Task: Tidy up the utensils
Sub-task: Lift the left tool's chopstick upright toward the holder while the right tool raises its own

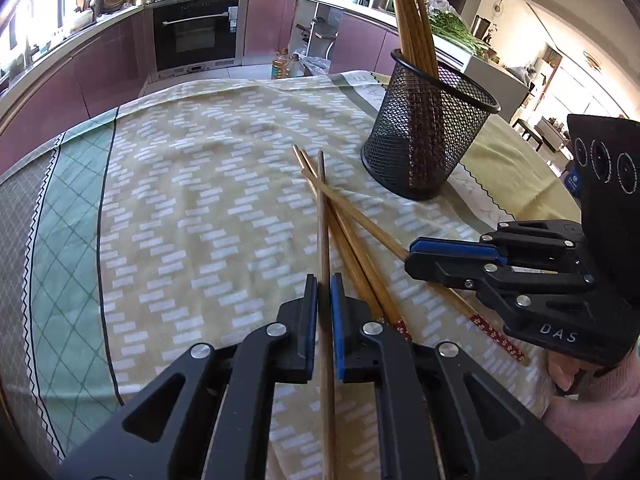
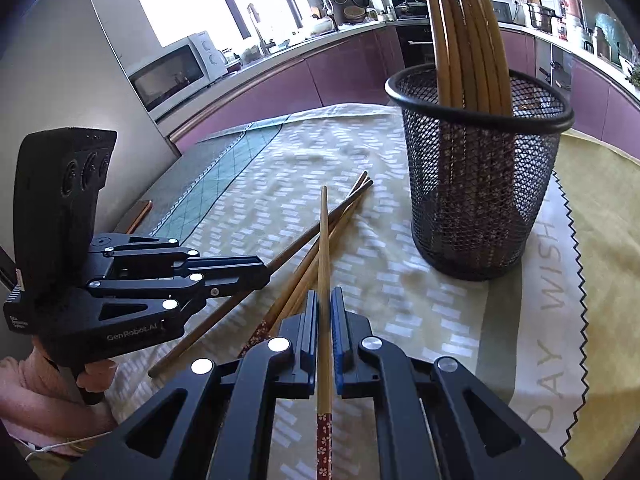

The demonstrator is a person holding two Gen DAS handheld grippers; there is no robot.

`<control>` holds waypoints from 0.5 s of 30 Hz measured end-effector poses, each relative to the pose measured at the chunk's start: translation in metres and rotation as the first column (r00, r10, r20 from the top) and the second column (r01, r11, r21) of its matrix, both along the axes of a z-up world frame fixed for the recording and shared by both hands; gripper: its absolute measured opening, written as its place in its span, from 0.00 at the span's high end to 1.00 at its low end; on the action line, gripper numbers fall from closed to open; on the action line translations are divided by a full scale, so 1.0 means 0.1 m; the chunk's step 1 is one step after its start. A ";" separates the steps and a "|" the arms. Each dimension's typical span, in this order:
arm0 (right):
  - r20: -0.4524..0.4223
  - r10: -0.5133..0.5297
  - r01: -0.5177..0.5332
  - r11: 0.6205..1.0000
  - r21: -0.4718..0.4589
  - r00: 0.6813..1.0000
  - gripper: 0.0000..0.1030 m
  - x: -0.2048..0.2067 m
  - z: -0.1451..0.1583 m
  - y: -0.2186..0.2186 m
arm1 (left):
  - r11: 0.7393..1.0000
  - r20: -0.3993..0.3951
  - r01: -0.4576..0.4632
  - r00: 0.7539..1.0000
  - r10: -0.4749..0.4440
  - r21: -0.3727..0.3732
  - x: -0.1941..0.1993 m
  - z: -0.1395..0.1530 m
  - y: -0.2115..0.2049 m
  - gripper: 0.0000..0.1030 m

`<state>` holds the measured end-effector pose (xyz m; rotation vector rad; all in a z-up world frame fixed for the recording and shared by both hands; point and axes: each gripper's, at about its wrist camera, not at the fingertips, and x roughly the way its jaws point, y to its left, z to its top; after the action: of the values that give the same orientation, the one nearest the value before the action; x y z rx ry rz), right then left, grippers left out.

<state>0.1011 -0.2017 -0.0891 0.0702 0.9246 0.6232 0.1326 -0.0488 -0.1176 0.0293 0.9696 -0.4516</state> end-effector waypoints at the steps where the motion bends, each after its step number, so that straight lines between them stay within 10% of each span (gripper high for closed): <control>1: -0.002 0.003 -0.003 1.000 -0.006 1.000 0.94 0.00 -0.01 0.01 | 1.000 -0.008 0.011 1.000 -0.011 0.002 0.01 0.00 -0.01 0.92; 15: 0.014 0.007 -0.007 0.999 -0.045 1.000 0.94 0.03 -0.01 0.06 | 0.999 -0.037 0.032 0.999 -0.033 -0.018 0.24 -0.03 -0.06 0.92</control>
<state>0.1044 -0.1961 -0.0900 0.0221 0.9249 0.6082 0.1566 -0.0545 -0.1203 0.0215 1.0034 -0.4920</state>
